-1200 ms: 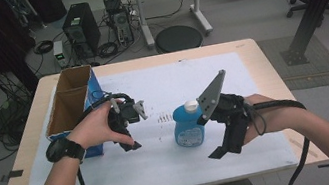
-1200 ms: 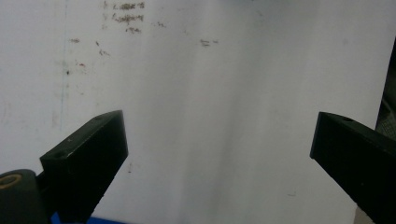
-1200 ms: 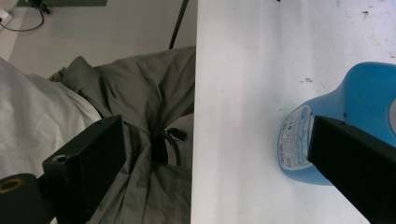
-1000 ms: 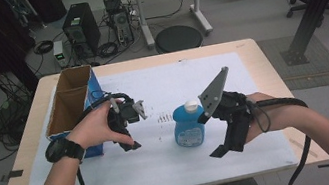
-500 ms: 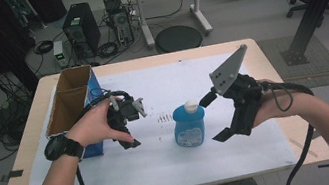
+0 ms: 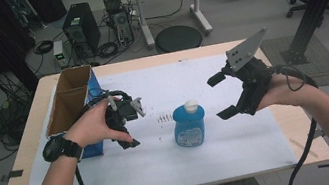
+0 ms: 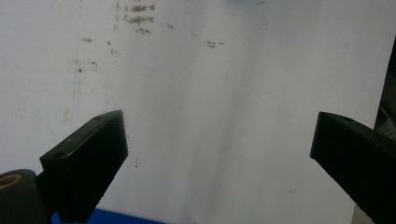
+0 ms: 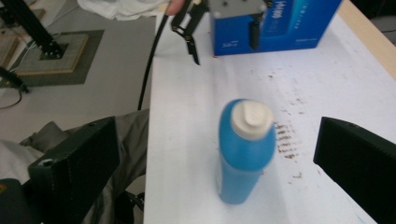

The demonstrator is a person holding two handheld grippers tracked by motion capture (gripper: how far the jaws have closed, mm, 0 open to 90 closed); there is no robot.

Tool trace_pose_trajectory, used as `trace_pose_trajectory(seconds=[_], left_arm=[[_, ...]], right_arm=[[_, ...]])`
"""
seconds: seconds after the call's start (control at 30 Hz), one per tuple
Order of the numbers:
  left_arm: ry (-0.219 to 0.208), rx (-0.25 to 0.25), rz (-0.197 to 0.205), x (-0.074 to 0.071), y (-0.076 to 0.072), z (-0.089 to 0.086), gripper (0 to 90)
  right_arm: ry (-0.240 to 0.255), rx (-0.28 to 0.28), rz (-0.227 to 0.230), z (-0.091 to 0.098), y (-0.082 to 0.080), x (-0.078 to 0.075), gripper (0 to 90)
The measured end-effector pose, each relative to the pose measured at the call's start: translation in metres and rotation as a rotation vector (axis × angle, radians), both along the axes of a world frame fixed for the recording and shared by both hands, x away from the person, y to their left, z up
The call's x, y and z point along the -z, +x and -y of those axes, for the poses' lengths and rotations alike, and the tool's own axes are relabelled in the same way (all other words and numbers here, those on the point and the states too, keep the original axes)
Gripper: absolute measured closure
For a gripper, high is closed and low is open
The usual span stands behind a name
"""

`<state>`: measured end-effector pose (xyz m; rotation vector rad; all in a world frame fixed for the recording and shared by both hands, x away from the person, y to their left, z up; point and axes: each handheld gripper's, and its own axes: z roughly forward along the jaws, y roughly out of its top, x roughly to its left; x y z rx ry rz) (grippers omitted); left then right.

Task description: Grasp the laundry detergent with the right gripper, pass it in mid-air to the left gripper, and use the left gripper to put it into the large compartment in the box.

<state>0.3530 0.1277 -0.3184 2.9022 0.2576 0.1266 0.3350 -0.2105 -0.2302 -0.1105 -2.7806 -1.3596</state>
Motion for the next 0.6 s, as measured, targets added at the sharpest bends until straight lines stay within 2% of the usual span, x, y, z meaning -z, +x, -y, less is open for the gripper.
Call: trace_pose_trajectory(seconds=[0.2,0.37,0.6], left_arm=[[-0.002,0.001,0.004,-0.002,-0.001,0.0,4.7],[-0.007,-0.001,0.005,-0.002,-0.002,0.0,4.7],[-0.009,-0.001,0.005,-0.002,-0.002,0.0,4.6]], right_arm=[[0.028,0.057,-0.007,0.016,0.011,0.012,0.5],[0.054,0.08,-0.012,0.026,0.017,0.025,0.4],[0.082,0.097,-0.017,0.03,0.02,0.043,0.5]])
